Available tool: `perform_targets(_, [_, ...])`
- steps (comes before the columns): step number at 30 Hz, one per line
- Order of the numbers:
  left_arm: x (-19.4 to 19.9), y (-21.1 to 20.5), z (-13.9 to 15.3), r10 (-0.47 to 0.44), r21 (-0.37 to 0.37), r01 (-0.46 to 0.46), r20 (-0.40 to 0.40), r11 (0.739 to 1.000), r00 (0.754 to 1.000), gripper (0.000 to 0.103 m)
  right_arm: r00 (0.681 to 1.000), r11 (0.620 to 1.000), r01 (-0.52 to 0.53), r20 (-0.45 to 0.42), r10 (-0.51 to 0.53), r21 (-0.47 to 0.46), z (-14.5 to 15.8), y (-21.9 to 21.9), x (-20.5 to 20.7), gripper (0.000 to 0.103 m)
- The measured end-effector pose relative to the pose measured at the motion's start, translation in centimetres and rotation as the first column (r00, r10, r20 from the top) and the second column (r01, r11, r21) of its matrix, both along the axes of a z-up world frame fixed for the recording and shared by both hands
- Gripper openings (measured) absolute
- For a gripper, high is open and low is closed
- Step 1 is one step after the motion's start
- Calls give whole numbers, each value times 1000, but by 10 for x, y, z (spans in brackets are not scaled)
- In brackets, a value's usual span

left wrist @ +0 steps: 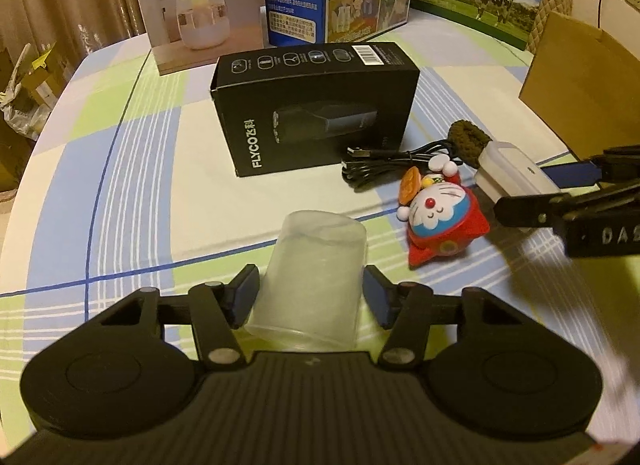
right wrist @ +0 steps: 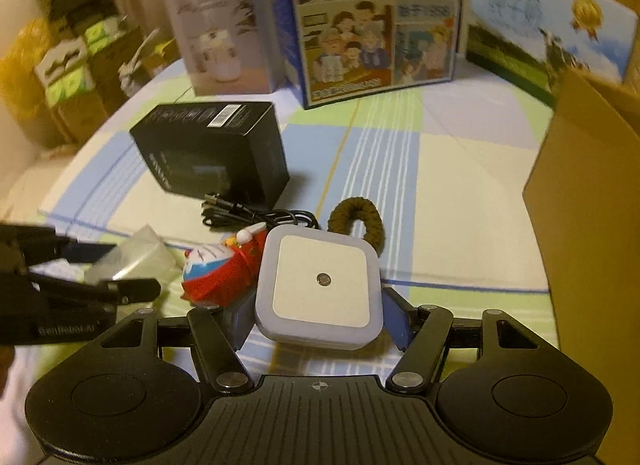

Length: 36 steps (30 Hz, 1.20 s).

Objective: Organize objects
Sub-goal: 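Grasp the white square night light with the right gripper, then lift the night light with the right gripper while the left gripper grasps the clear plastic cover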

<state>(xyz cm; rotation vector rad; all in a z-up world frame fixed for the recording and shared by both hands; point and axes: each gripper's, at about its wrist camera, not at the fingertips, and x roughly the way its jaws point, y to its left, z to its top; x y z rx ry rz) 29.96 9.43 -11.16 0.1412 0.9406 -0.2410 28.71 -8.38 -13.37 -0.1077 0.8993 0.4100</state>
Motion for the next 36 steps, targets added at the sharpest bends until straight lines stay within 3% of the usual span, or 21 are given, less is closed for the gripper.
perform_targets(14, [0,-2,1,-8,8,8,38,1000,999,51,999,986,33,-36,-27,162,-2,-14,9,63])
perform_targets(22, [1,1,-2,12,-15,-11,25,1000,1000,51,991,960,111,-98,-88,257,-2,-27,14,63])
perform_targets(31, [2,2,-3,25,-26,-25,20,999,999,49,993,967,99,-85,-81,233,4,-21,9,62])
perform_targets(36, [3,6,-1,54,-69,-55,-7,996,998,49,994,968,108,-58,-98,228,8,-24,9,62])
